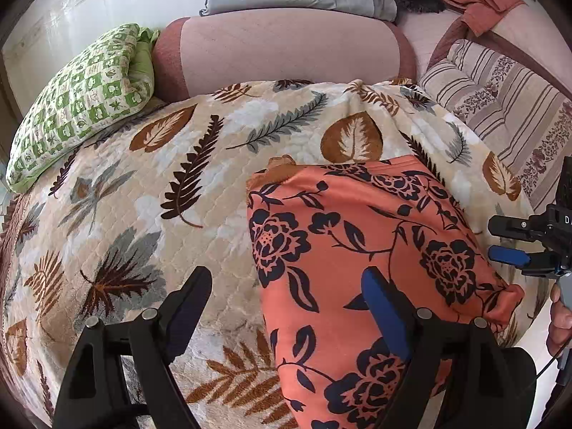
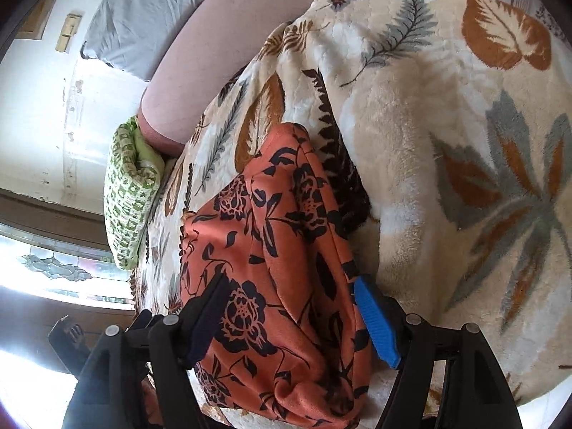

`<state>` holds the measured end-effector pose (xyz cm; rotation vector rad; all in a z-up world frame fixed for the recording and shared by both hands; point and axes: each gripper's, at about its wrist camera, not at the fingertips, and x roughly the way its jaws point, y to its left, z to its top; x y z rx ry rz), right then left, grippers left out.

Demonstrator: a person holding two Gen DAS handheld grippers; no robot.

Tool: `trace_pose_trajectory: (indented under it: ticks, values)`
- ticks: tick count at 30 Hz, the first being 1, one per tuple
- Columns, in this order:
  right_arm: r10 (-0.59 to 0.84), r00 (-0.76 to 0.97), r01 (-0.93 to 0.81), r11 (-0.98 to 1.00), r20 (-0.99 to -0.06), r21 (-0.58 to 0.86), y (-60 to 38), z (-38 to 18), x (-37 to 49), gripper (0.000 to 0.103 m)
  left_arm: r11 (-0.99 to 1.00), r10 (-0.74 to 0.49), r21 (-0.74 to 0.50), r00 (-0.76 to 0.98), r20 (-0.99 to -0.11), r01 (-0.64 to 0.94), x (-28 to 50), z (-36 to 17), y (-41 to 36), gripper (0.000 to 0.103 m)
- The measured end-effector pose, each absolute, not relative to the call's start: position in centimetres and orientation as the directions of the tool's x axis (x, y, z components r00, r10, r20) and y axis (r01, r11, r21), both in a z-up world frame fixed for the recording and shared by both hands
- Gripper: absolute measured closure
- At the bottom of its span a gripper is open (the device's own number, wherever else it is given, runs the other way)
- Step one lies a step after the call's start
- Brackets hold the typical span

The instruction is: Fold small clothes

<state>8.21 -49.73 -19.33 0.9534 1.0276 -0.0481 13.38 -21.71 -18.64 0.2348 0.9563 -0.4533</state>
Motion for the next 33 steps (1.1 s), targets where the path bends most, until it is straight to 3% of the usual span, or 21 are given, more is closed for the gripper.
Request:
trace_pose_trajectory:
  ticks: [33]
  values:
    - [0.370,0.530,0.411,0.675,-0.763,0.613,-49.4,-19.3,8.4,0.028,0.882,-0.250,0.005,0.477,-0.843,0.471,14.1,-19.6,-23.6,0.017]
